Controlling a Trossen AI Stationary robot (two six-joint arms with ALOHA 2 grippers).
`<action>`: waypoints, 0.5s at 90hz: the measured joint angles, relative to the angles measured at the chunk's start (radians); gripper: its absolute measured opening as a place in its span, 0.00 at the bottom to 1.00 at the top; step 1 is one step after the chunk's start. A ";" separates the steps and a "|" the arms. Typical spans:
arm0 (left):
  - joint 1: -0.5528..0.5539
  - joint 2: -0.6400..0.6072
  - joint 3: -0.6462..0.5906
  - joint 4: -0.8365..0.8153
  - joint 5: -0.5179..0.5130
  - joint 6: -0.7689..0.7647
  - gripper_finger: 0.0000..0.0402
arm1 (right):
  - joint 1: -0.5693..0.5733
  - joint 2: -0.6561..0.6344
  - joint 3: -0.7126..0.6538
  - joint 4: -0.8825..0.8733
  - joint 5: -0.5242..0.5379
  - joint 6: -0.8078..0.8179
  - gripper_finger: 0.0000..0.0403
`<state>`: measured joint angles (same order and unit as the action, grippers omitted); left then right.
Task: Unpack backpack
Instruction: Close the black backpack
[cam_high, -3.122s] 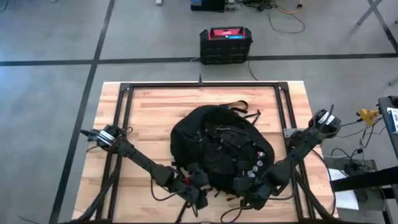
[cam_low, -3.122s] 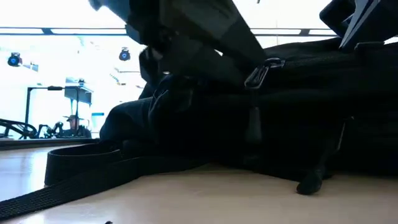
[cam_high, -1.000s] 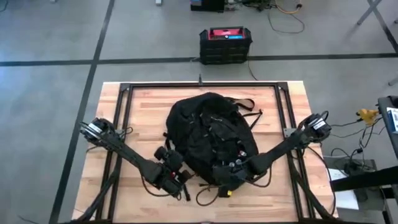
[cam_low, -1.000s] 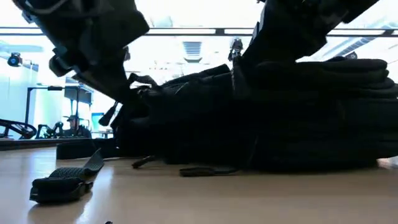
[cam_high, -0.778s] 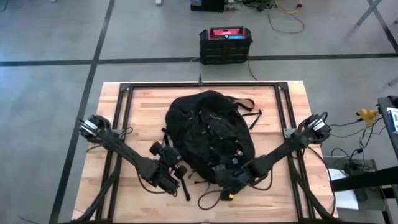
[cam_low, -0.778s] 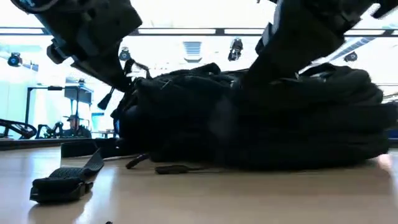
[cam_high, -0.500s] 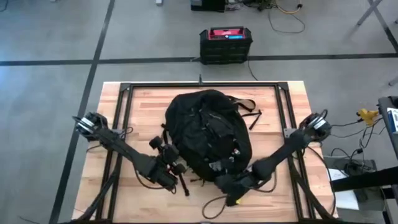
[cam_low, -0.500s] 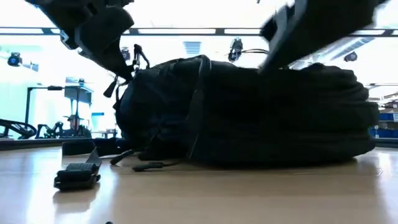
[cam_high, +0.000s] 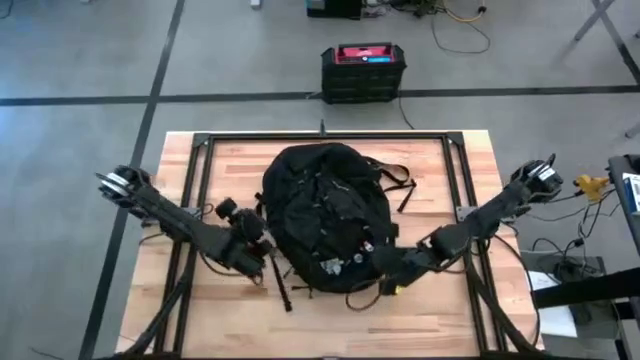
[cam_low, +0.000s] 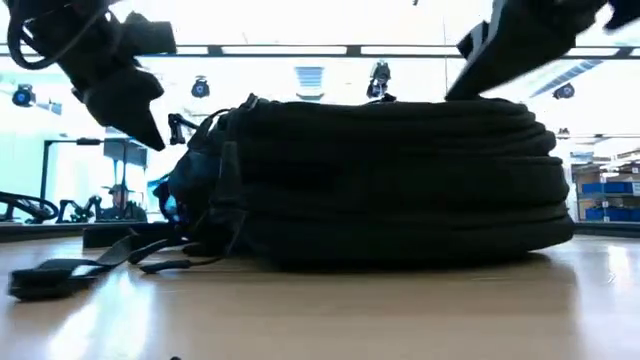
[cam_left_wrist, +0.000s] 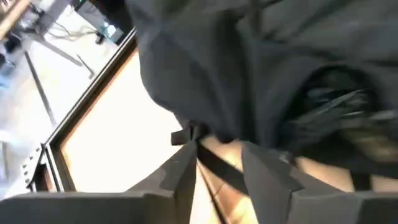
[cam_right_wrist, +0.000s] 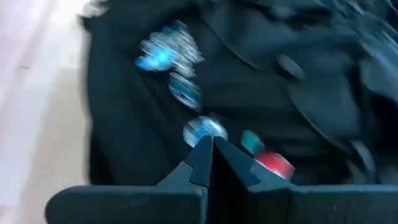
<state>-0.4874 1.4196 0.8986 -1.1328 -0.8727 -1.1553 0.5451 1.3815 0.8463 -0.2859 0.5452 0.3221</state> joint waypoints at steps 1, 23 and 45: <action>0.005 -0.013 -0.007 0.000 0.000 0.002 0.32 | -0.004 -0.005 -0.007 0.000 0.001 0.001 0.00; 0.083 -0.326 -0.144 0.268 -0.087 0.185 0.49 | -0.098 -0.051 -0.100 0.083 -0.006 0.002 0.00; 0.083 -0.460 -0.342 1.261 0.037 0.883 0.56 | -0.228 0.117 -0.112 0.455 -0.187 -0.163 0.00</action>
<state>-0.4047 0.9598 0.5567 0.1282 -0.8358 -0.2721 0.3173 1.4988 0.7344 0.1690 0.3577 0.1589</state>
